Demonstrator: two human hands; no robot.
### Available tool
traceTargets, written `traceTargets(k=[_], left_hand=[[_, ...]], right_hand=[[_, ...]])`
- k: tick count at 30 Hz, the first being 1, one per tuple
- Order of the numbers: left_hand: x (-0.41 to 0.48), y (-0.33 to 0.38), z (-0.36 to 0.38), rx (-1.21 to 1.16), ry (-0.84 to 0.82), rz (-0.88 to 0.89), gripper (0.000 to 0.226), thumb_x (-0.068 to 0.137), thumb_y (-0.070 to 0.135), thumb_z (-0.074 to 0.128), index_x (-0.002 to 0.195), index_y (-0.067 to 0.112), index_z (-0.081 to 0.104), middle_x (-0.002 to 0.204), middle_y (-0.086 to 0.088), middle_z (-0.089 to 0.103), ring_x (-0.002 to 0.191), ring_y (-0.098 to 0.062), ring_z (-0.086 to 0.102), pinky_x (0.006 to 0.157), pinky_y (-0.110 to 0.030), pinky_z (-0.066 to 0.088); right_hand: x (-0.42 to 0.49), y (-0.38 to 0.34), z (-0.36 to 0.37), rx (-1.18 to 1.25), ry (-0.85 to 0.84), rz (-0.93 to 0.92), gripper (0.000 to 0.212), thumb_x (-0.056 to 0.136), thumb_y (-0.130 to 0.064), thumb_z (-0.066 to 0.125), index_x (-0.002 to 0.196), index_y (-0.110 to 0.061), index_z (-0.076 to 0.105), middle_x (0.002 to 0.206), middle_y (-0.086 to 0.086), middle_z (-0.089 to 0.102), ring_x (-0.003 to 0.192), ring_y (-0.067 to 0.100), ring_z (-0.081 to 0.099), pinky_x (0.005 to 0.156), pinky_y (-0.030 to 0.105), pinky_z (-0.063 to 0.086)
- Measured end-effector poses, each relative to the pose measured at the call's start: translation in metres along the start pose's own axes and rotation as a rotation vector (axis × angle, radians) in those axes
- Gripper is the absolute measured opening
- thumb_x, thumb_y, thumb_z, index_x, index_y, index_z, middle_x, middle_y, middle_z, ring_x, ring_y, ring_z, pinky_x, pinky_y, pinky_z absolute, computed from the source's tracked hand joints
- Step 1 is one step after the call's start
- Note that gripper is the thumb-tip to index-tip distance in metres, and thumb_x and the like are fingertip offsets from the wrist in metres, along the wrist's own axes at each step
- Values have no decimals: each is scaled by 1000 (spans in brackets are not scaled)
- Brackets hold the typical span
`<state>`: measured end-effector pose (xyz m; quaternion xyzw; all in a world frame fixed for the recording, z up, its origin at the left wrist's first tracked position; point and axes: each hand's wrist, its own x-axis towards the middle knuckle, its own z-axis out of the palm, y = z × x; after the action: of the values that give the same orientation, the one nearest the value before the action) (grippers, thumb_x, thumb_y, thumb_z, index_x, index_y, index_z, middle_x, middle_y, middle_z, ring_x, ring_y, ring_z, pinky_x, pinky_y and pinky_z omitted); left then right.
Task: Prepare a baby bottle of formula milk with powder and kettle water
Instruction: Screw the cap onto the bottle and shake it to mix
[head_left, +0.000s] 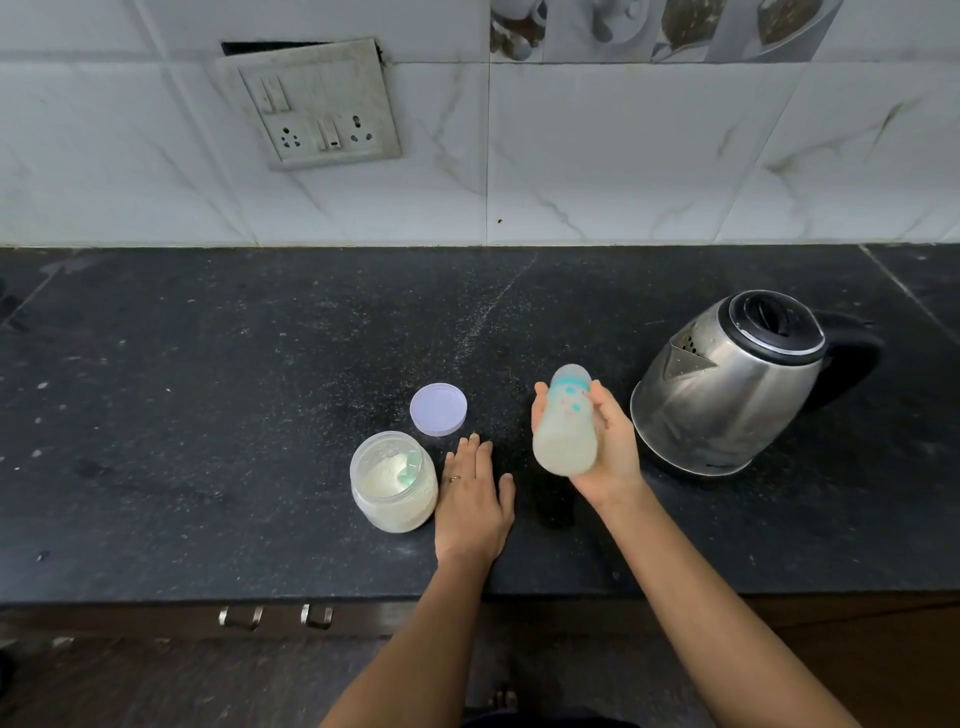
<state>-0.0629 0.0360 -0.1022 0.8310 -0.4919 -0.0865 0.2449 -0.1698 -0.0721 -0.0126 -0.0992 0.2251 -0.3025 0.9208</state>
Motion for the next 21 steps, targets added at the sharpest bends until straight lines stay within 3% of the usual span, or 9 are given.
traceTargets(k=[4,7,9,12,15,19,21], left_hand=[[0,-1,0,-3,6,6,50,99,33,38,143,10,37,156,-9,28,146,-22,20,117,-28,-1],[0,0,0,18,5,6,56,96,38,28,141,8,39,154,-11,32,145,-23,23,117,-30,1],[0,0,0,28,5,16,64,92,43,18,141,7,39,153,-11,32,145,-22,23,117,-30,1],[0,-1,1,31,-6,9,65,91,43,18,142,7,39,154,-11,32,145,-22,22,117,-30,0],[0,-1,0,26,-8,1,61,93,41,23,140,7,41,153,-12,34,144,-23,24,118,-31,3],[0,-1,0,44,-25,3,61,93,40,23,142,8,38,154,-11,31,145,-22,22,116,-29,-2],[1,-2,0,54,-26,4,63,92,41,20,143,8,37,154,-11,31,145,-22,22,116,-29,-2]], right_hand=[[-3,-2,-4,-229,-167,68,76,61,-28,85,128,-10,54,104,10,64,67,18,63,55,28,56],[2,-2,-7,-88,-81,-9,98,43,-25,97,129,-9,53,106,14,67,77,22,69,65,36,60],[1,-3,-7,-136,-115,-10,105,47,-27,96,138,-9,46,109,14,67,83,22,69,70,40,59],[0,-2,-4,-283,-164,-54,95,58,-24,89,141,-23,43,115,12,66,85,22,69,72,41,59],[5,-4,-5,-206,-53,-117,84,58,-20,89,131,-18,49,115,18,61,89,27,71,73,48,58],[3,-3,-1,-383,-177,-42,101,52,-23,94,140,-29,44,118,14,64,92,27,68,76,49,57],[9,-2,0,-336,-81,-93,108,43,-21,98,137,-27,45,119,16,59,95,29,70,73,50,58]])
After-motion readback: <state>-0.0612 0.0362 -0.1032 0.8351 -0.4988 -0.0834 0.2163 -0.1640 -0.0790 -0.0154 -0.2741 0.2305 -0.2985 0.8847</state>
